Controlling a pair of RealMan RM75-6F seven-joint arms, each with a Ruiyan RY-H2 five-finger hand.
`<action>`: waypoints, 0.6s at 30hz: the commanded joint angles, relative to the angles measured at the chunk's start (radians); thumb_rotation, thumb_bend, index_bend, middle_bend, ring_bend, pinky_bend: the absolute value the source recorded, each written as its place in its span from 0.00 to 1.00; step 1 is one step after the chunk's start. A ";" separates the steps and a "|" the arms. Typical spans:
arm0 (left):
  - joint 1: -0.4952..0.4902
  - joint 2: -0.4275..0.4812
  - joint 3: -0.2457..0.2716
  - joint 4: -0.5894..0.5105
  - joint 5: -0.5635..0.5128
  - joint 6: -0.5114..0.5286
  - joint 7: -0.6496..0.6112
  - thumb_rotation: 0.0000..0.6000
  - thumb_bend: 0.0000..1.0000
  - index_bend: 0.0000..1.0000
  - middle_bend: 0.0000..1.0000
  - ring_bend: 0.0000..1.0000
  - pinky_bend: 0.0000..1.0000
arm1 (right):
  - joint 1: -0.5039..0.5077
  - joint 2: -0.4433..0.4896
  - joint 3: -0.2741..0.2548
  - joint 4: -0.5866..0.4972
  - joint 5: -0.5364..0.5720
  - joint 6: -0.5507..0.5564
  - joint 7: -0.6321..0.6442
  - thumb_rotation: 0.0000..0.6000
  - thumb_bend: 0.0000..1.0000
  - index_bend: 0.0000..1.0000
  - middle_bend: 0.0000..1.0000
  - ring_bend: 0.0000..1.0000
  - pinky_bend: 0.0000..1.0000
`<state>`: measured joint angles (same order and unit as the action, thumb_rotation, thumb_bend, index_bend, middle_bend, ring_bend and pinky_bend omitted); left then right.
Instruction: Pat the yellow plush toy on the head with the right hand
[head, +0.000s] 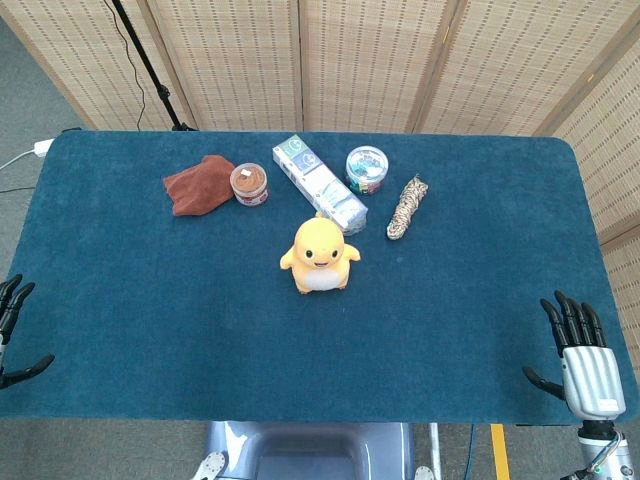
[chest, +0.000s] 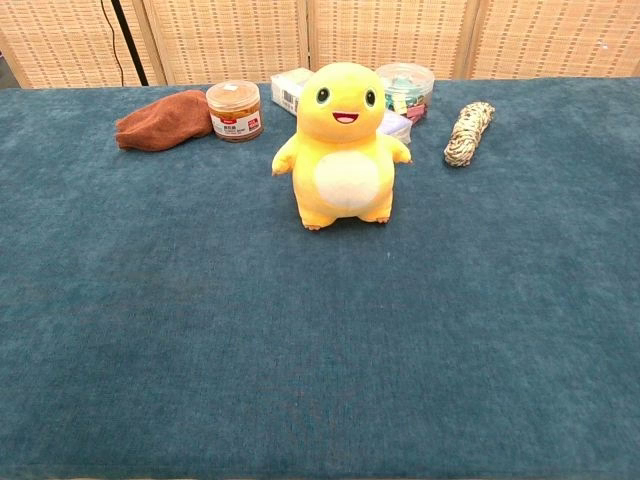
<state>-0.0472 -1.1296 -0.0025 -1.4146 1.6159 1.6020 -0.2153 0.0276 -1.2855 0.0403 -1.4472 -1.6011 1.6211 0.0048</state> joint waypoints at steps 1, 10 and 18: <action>0.000 0.000 0.000 0.000 0.000 0.000 0.000 1.00 0.00 0.00 0.00 0.00 0.00 | 0.000 0.002 -0.001 -0.002 0.001 -0.003 0.005 1.00 0.00 0.00 0.00 0.00 0.00; 0.002 0.000 -0.003 -0.001 -0.005 0.003 -0.003 1.00 0.00 0.00 0.00 0.00 0.00 | 0.025 0.010 0.002 0.006 -0.019 -0.025 0.091 1.00 0.00 0.00 0.00 0.00 0.00; -0.004 -0.001 -0.010 -0.012 -0.018 -0.007 0.007 1.00 0.00 0.00 0.00 0.00 0.00 | 0.147 0.086 0.067 -0.065 -0.020 -0.141 0.201 1.00 0.00 0.00 0.00 0.00 0.00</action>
<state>-0.0510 -1.1300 -0.0100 -1.4251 1.6012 1.5948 -0.2104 0.1321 -1.2314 0.0861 -1.4743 -1.6159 1.5225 0.1592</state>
